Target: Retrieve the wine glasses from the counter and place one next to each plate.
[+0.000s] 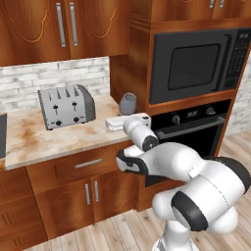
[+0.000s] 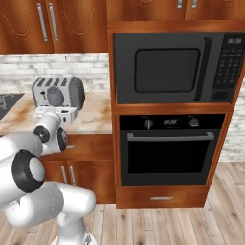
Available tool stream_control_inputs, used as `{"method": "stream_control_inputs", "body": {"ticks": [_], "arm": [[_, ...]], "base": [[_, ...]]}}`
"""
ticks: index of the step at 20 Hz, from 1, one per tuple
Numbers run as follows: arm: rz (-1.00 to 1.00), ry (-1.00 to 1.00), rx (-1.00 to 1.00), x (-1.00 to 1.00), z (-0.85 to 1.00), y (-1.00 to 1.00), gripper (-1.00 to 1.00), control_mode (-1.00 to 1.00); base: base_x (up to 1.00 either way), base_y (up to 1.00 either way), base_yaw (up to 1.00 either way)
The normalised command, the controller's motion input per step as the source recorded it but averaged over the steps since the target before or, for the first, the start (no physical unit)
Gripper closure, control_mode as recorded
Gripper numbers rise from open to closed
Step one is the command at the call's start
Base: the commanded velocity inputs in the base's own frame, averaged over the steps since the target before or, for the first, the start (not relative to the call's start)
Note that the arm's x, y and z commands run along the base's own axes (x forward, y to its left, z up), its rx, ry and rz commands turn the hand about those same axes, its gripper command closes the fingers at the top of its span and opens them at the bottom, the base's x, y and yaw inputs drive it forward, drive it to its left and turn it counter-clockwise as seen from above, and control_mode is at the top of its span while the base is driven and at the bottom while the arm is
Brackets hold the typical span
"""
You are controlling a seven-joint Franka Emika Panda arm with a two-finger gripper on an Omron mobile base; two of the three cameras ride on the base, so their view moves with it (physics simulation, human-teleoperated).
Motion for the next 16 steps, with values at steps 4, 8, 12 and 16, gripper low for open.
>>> {"method": "stream_control_inputs", "body": {"ticks": [4,8,12,16], "arm": [[0.00,-0.02,0.00,-0.54,0.09,0.00,1.00,-1.00],[0.00,0.00,0.00,0.00,0.00,0.00,1.00,-1.00],[0.00,0.00,0.00,0.00,0.00,0.00,1.00,-1.00],[0.00,0.00,0.00,0.00,0.00,0.00,1.00,-1.00]], "base": [[0.00,0.00,0.00],[0.00,0.00,0.00],[0.00,0.00,0.00],[0.00,0.00,0.00]]}}
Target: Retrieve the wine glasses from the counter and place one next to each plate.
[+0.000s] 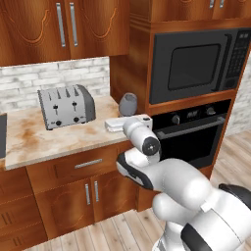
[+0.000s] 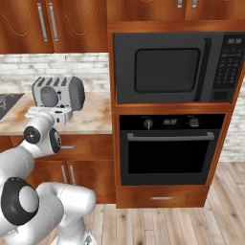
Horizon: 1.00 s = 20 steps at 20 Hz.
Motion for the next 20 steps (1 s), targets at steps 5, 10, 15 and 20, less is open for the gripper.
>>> {"method": "stream_control_inputs", "body": {"ticks": [5,10,15,20], "arm": [[0.00,0.00,0.00,-0.23,0.00,0.00,1.00,-1.00],[0.00,-0.04,0.00,-1.00,0.00,0.00,1.00,-1.00],[0.00,0.00,0.00,-0.48,0.18,0.02,1.00,-1.00],[0.00,0.00,0.00,-0.43,0.10,0.00,1.00,-1.00]], "base": [[0.00,0.00,0.00],[0.00,0.00,0.00],[0.00,0.00,0.00],[0.00,0.00,0.00]]}}
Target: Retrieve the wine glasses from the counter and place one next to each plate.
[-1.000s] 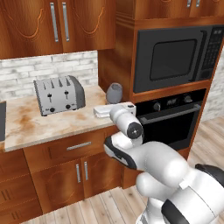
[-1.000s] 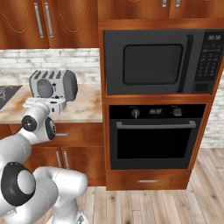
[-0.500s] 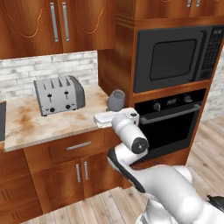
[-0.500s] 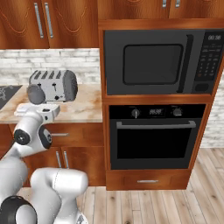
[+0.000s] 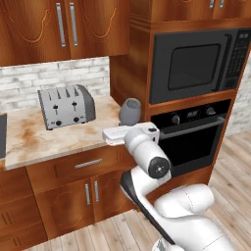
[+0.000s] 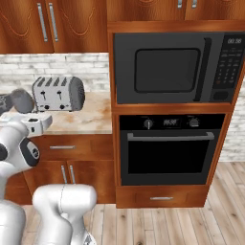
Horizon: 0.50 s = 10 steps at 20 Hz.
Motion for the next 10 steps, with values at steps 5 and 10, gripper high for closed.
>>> {"method": "stream_control_inputs", "body": {"ticks": [5,10], "arm": [[-0.01,-0.02,0.00,-0.44,-0.05,-0.09,1.00,-1.00],[0.00,-0.05,0.01,-0.35,0.00,-0.22,1.00,-1.00]], "base": [[0.00,0.00,0.00],[0.00,0.00,0.00]]}}
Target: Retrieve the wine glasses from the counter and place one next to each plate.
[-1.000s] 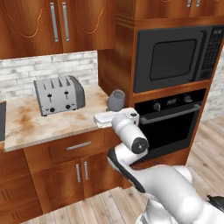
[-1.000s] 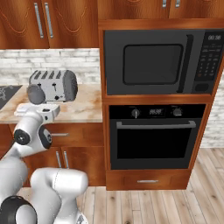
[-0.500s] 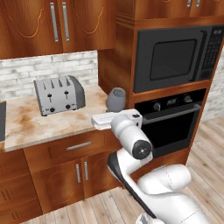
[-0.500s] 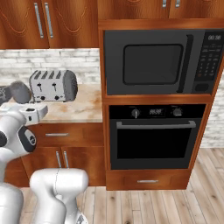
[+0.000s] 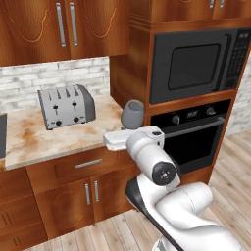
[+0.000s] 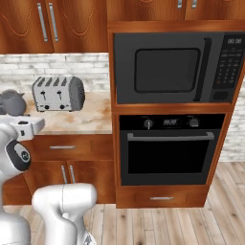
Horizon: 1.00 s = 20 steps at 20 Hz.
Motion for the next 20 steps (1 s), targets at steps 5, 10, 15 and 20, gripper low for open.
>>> {"method": "stream_control_inputs", "body": {"ticks": [5,10,15,20], "arm": [[0.00,0.00,0.00,-0.04,0.00,-0.01,1.00,-1.00],[0.01,0.00,0.00,-0.01,0.00,0.00,1.00,1.00],[0.00,0.00,0.00,0.00,0.00,0.00,1.00,1.00],[0.00,0.00,0.00,0.00,0.00,0.00,1.00,1.00]], "base": [[0.00,0.00,0.00],[-0.17,0.09,0.17],[-0.07,0.22,0.53],[0.11,0.33,0.66]]}}
